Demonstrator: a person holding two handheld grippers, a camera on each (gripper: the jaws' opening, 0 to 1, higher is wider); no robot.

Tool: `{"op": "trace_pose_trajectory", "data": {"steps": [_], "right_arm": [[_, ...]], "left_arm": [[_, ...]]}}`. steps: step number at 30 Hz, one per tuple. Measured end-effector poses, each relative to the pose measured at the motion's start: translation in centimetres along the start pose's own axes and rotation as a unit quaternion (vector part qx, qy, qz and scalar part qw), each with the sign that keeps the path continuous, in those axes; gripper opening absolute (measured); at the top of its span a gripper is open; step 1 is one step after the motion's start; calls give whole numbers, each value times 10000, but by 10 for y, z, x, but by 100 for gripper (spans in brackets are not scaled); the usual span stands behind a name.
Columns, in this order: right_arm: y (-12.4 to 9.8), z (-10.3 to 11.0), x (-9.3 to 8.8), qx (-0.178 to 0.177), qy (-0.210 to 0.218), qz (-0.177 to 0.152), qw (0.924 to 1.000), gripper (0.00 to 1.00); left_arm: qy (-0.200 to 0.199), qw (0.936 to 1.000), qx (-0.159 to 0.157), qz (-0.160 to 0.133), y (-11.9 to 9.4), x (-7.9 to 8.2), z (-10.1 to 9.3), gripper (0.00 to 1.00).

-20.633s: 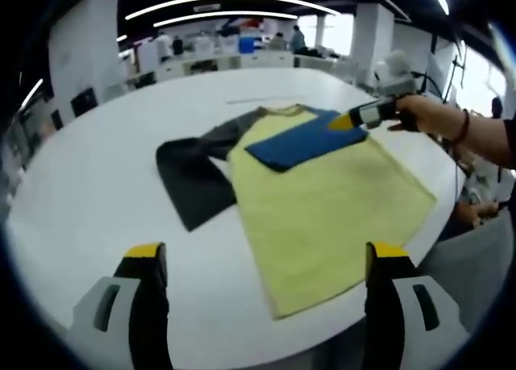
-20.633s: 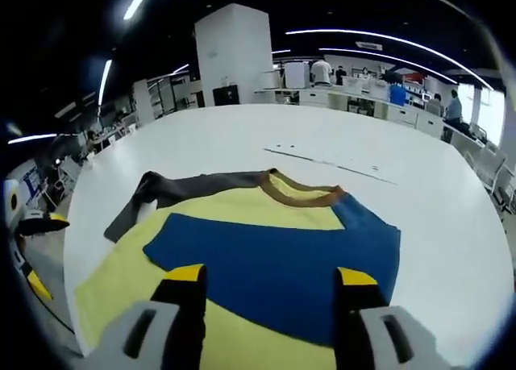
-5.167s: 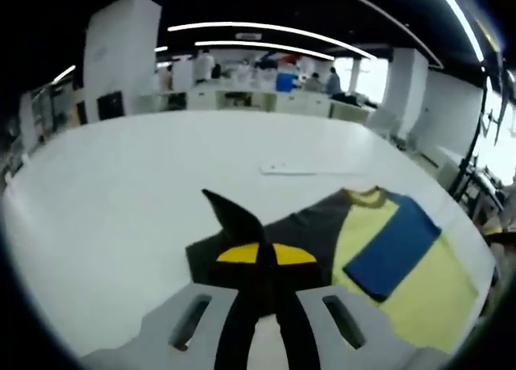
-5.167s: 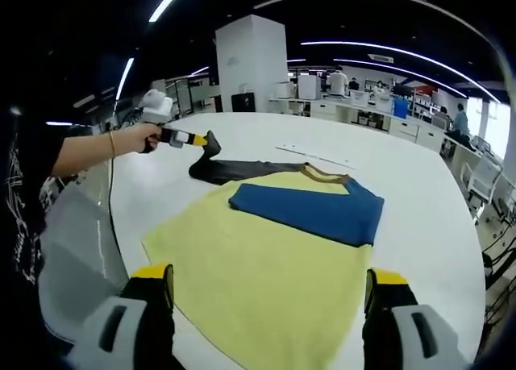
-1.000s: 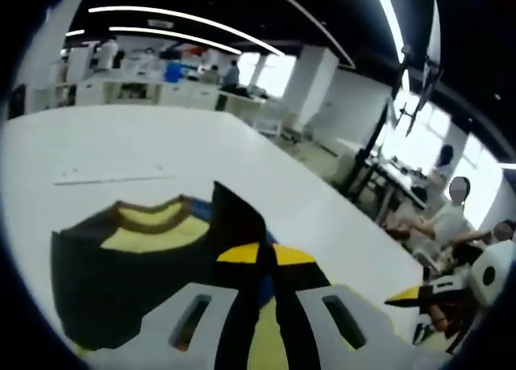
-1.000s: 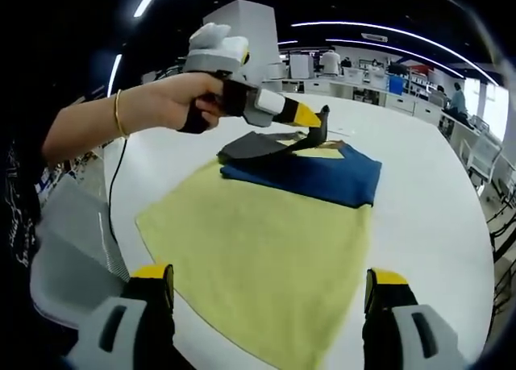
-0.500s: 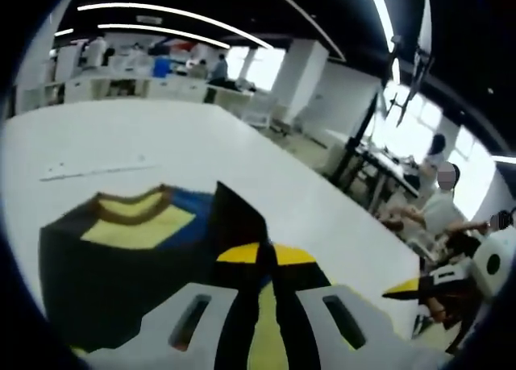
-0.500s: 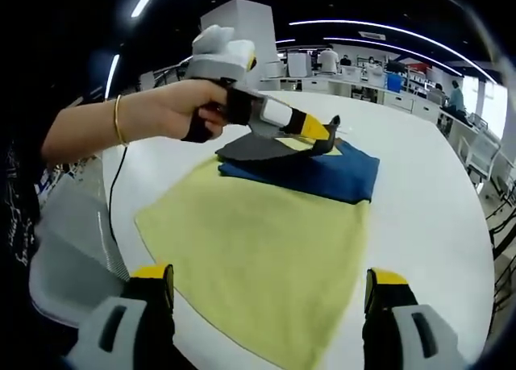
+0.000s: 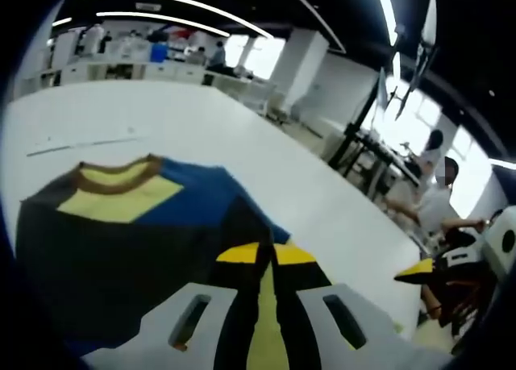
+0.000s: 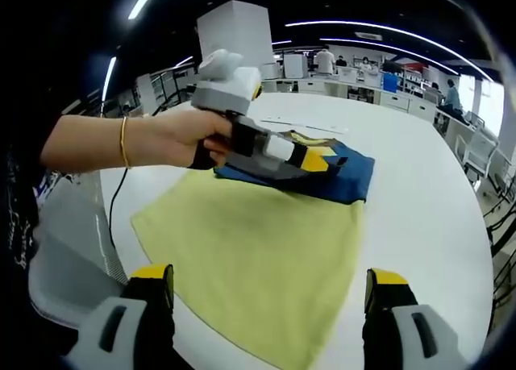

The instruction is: Fold the garment on the visible template until the final outline fits inside the template.

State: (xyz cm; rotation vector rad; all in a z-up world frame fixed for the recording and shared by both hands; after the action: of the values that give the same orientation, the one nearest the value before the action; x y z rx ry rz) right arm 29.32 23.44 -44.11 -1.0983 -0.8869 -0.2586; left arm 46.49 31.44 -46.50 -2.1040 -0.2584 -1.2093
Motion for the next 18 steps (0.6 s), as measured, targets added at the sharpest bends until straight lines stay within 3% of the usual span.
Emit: {"op": "trace_pose_trajectory", "data": {"steps": [5,7,14,18], "right_arm": [[0,-1,-2,-23,46,17,10000,100],[1,0,-2,-16,54,15,10000,100],[6,2,1,37,43,9,10000,100],[7,1,3,50,51,-24,10000,100]], "left_arm": [[52,9998,-197,14,3,-4,-7,8],[294,9994,-193,-19,2,-4,-7,16],[668,9977,95,-85,-10,1,5,54],[841,9957,374,-90,-20,4,17,81]]}}
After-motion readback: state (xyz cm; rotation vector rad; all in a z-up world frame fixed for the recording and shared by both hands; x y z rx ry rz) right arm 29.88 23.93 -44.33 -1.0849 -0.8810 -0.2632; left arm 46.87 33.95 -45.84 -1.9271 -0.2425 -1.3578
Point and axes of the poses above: the point that each gripper's makers call its tool centre point, and the gripper's own axes: y roughly forward along the fingers, z roughly to its left, x roughly out of its top, the point moved 6 cm from there along -y, roughly backward along the fingers, and after that the axes turned 4 degrees about y, right-handed, at the moved point
